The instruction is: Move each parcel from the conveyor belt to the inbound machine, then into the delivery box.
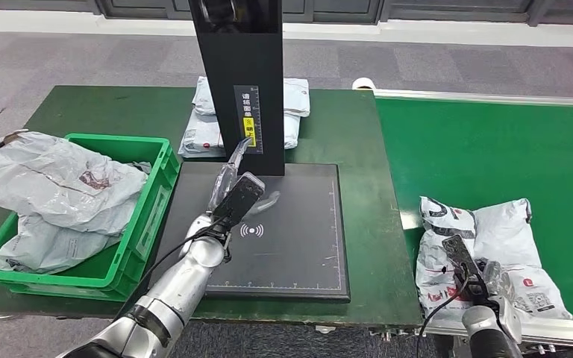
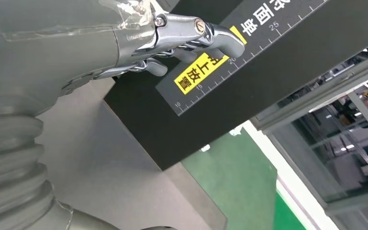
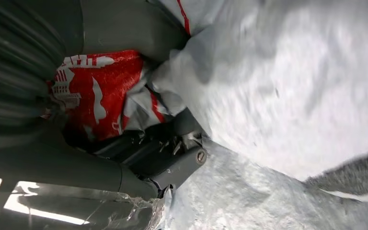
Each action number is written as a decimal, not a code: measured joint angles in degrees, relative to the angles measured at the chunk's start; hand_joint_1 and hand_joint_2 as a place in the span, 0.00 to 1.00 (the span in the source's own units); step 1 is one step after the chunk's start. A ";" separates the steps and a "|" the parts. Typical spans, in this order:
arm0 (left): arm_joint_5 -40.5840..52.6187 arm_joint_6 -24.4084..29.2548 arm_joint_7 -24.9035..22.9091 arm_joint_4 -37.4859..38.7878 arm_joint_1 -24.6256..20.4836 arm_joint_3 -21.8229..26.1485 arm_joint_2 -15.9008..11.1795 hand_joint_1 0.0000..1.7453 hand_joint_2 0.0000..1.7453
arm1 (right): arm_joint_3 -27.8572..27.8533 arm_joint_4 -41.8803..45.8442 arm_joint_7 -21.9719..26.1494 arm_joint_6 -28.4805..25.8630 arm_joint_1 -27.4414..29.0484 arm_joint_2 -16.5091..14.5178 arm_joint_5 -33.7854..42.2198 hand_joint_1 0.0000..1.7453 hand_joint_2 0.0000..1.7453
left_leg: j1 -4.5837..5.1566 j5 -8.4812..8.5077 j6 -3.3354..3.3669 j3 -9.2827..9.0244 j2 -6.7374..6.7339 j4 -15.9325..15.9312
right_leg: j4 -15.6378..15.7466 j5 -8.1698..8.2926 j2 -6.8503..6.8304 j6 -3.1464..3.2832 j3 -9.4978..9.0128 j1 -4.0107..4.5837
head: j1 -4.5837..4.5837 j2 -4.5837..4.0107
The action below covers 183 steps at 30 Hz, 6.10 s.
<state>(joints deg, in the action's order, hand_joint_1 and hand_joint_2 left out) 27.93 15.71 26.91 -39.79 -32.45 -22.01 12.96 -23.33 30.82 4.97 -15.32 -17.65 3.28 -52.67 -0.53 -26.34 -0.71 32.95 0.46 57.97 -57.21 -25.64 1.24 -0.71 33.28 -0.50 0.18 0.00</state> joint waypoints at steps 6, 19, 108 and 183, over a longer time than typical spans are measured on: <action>1.57 1.71 0.08 -0.10 0.47 0.03 -0.24 0.00 1.00 | 0.11 7.16 10.64 -2.79 2.07 -2.91 11.64 1.00 1.00 | 0.01 0.03 -0.01 0.22 0.07 -0.02 | -0.10 -0.01 -0.02 0.01 0.24 -0.02 | -0.01 0.00; -10.06 8.84 7.84 -0.50 -1.52 6.01 1.01 0.00 1.00 | 21.21 39.54 15.72 -7.88 3.94 -10.15 22.57 1.00 1.00 | 0.05 0.21 -0.19 0.70 0.14 -0.02 | -0.33 0.01 -0.06 0.11 0.84 -0.09 | -0.01 0.00; -17.13 10.81 11.82 -0.16 -2.84 5.16 -0.74 0.00 1.00 | 54.52 13.25 17.59 -0.18 -18.74 -15.07 39.42 0.00 0.00 | 0.06 0.36 -0.23 0.94 0.46 0.01 | -0.33 0.02 -0.27 0.14 1.05 -0.10 | -0.01 0.00; 17.46 -30.81 -11.86 16.68 -10.51 -28.36 -1.76 1.00 1.00 | 44.42 10.32 16.30 22.99 -18.48 -9.77 49.62 0.00 0.00 | 0.12 0.40 -0.17 0.83 0.53 0.02 | -0.33 0.06 -0.36 0.10 0.84 -0.15 | -0.01 0.00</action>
<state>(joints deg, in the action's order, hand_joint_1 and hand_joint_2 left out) 45.40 -15.10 15.05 -23.11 -42.96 -50.37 11.19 21.09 41.14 21.27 7.67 -36.13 -6.49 -3.05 -0.40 -25.94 -0.88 33.78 0.99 57.99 -57.54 -25.58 0.87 -0.61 34.12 -0.65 0.17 0.00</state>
